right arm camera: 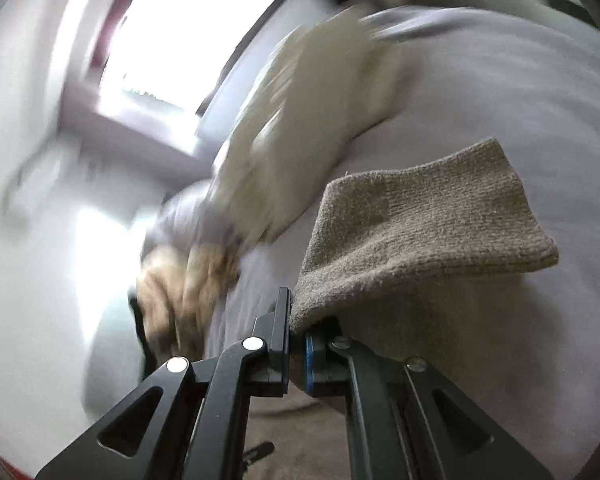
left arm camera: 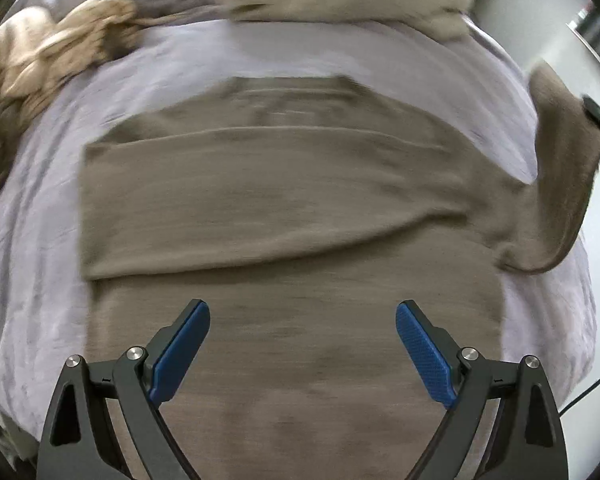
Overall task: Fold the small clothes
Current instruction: 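Grasp the other sleeve cuff with the right tool and fold it across the body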
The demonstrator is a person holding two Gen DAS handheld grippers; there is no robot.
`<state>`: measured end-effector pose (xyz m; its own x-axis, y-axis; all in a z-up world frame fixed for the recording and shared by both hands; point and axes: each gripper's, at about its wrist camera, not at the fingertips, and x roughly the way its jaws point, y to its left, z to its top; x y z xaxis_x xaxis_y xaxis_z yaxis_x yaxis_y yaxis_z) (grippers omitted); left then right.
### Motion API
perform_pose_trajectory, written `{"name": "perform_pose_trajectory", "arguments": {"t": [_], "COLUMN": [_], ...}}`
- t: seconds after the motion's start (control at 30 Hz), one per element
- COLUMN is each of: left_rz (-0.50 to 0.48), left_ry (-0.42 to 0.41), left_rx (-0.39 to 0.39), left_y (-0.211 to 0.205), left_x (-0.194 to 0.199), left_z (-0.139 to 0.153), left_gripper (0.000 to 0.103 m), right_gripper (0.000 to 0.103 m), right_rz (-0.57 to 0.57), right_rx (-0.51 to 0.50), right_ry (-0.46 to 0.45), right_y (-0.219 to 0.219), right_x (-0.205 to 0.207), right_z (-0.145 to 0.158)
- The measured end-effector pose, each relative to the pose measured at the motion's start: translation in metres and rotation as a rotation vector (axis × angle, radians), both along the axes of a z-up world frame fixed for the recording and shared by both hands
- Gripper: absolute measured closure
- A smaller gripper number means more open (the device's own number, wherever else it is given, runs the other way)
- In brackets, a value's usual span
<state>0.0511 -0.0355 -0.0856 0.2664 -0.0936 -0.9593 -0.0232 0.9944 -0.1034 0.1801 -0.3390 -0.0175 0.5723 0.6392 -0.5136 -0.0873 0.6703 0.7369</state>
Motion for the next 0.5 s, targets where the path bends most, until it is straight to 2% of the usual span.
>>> {"name": "perform_pose_trajectory", "arguments": {"t": [0.07, 0.13, 0.2, 0.23, 0.27, 0.3, 0.33, 0.4, 0.5], "left_rz": [0.048, 0.088, 0.122, 0.132, 0.140, 0.149, 0.155, 0.163, 0.172], "left_ry": [-0.002, 0.000, 0.006, 0.011, 0.016, 0.022, 0.024, 0.022, 0.030], "left_rx": [0.007, 0.011, 0.017, 0.020, 0.020, 0.016, 0.008, -0.006, -0.034], "left_y": [0.032, 0.059, 0.085, 0.095, 0.103, 0.112, 0.118, 0.130, 0.143], "left_x": [-0.005, -0.010, -0.015, -0.018, -0.020, -0.023, -0.025, -0.031, -0.041], "left_z": [-0.005, -0.011, -0.020, -0.024, -0.027, -0.031, -0.033, -0.037, -0.042], "left_gripper": [0.008, 0.008, 0.008, 0.008, 0.008, 0.008, 0.008, 0.008, 0.008], "right_gripper": [0.097, 0.094, 0.094, 0.084, 0.074, 0.051, 0.044, 0.044, 0.044], "right_rz": [0.148, 0.271, 0.356, 0.373, 0.376, 0.354, 0.330, 0.235, 0.127], "right_rx": [-0.077, -0.142, -0.205, -0.219, -0.228, -0.220, -0.189, -0.113, -0.128], "right_ry": [0.006, 0.048, 0.144, 0.191, 0.289, 0.355, 0.375, 0.376, 0.344], "right_y": [0.069, 0.130, 0.186, 0.199, 0.214, 0.217, 0.213, 0.202, 0.186], "right_x": [0.018, 0.029, 0.037, 0.035, 0.041, 0.037, 0.028, 0.019, 0.015], "right_z": [-0.009, -0.033, -0.074, -0.091, -0.119, -0.136, -0.146, -0.147, -0.132]}}
